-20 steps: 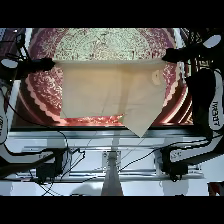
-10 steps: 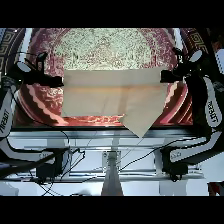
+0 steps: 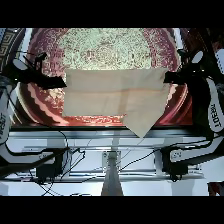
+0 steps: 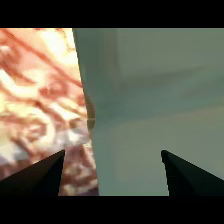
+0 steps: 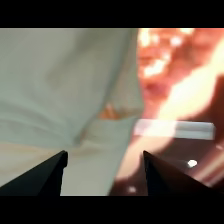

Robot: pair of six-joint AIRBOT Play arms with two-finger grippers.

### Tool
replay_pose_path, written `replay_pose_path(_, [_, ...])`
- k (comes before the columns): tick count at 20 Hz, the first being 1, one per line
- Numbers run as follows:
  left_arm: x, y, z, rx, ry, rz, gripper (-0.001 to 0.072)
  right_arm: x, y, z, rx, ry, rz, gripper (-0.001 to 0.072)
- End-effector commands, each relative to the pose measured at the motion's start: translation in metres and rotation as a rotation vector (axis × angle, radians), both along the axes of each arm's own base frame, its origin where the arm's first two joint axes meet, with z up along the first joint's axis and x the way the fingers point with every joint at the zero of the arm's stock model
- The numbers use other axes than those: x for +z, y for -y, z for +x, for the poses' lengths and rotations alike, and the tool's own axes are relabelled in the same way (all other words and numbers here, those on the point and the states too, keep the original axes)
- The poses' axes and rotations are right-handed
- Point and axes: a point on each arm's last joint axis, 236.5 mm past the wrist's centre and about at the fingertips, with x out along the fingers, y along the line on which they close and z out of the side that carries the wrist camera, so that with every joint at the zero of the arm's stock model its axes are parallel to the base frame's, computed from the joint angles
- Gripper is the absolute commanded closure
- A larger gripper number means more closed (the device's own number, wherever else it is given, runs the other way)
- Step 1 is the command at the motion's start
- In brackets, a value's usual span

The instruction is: Fold the clothes and pants, and hang the long-sleeved shirts on hangers.

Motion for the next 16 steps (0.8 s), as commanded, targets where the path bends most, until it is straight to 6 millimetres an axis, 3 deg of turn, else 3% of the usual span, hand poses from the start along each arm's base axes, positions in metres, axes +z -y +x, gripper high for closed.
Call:
replay_pose_path(1, [0.063,-0.033,-0.019,0.040,0.097,0.064,0.0152,0.032,0.038,-0.037,-0.039,-0.013,-0.094,0.0190])
replay_pose_path(2, [0.077,-0.048,-0.027,0.070,0.130,0.101,0.0212,0.034,0.046,-0.059,-0.070,-0.029,-0.087,0.0200])
replay_pose_path(4, [0.083,-0.079,-0.051,0.156,0.147,0.148,0.0212,0.021,0.035,-0.111,-0.145,-0.074,0.007,0.0244])
replay_pose_path(6, [0.062,-0.093,-0.079,0.262,0.108,0.108,0.0213,-0.001,-0.008,-0.156,-0.202,-0.108,0.175,0.0243])
replay_pose_path(8, [0.040,-0.078,-0.096,0.366,0.075,-0.050,0.0226,-0.026,-0.054,-0.188,-0.288,-0.149,0.330,0.0243])
replay_pose_path(10, [0.022,-0.061,-0.100,0.416,0.078,-0.173,0.0225,-0.043,-0.095,-0.202,-0.388,-0.164,0.496,0.0243])
replay_pose_path(12, [0.002,-0.052,-0.109,0.420,0.050,-0.198,0.0225,-0.057,-0.118,-0.213,-0.466,-0.191,0.594,0.0243])
replay_pose_path(16, [-0.028,-0.045,-0.124,0.455,0.002,-0.203,0.0224,-0.079,-0.125,-0.234,-0.475,-0.214,0.590,0.0263])
